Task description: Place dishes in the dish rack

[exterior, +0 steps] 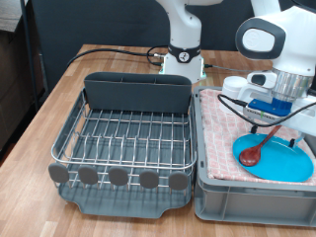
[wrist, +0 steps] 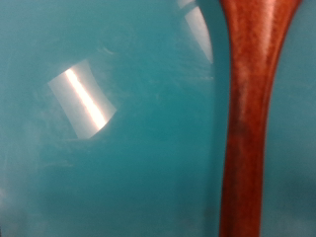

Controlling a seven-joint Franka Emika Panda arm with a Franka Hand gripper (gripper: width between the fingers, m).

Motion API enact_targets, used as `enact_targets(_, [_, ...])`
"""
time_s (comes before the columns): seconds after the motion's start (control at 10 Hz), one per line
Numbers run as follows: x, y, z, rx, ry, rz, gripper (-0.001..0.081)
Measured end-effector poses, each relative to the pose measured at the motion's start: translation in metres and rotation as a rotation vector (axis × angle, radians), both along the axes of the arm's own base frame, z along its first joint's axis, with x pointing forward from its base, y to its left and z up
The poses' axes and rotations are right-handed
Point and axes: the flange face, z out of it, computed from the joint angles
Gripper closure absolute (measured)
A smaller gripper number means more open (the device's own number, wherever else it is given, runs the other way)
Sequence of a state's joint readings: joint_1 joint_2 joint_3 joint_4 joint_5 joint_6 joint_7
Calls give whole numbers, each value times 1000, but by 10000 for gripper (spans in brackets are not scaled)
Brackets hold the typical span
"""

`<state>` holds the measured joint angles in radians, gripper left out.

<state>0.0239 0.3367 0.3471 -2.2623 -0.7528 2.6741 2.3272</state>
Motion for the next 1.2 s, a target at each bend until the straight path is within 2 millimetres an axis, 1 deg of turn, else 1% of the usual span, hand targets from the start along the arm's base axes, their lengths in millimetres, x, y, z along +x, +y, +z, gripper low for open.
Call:
enact_targets(0.6, [0, 0, -4, 2, -4, -11, 4])
enact_targets(0.7, [0, 1, -4, 4, -5, -15, 95])
enact_targets(0.8, [0, 1, -5, 7, -5, -19, 261])
enact_targets(0.9, [0, 2, -6, 10, -4, -21, 261])
enact_targets(1.0, [-1, 2, -8, 13, -2, -24, 435])
enact_targets(1.1, [-2, 3, -10, 15, 0, -27, 435])
enact_targets(1.2, [-3, 4, -11, 15, -1, -29, 612])
